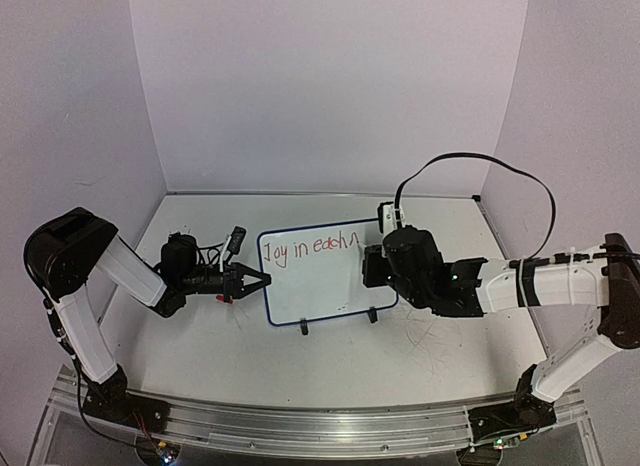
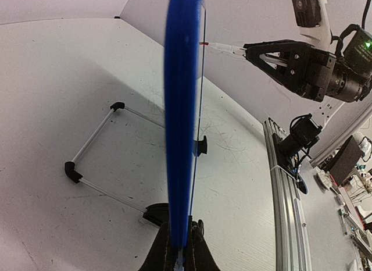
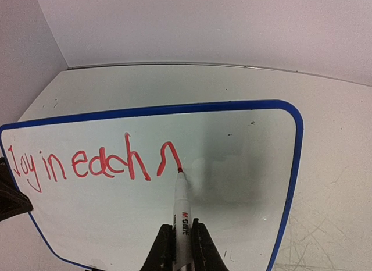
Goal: Write a sentence on the whiteboard
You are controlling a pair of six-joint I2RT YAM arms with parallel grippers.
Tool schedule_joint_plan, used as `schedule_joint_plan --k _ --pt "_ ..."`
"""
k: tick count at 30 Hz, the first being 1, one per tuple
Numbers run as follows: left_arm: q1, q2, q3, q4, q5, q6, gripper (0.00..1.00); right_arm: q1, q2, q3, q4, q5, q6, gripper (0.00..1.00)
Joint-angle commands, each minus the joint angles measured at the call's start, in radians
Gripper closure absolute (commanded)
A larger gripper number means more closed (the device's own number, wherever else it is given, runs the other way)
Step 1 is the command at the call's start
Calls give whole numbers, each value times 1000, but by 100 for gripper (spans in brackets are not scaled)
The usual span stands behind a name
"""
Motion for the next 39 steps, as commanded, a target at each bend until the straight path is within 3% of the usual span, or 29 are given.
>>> schedule_joint_plan --k 1,39 --pt "0 -14 14 -60 -48 27 100 -2 3 35 14 36 -20 100" --pt "-2 -18 13 -64 -48 30 100 -4 -23 6 -10 22 14 100"
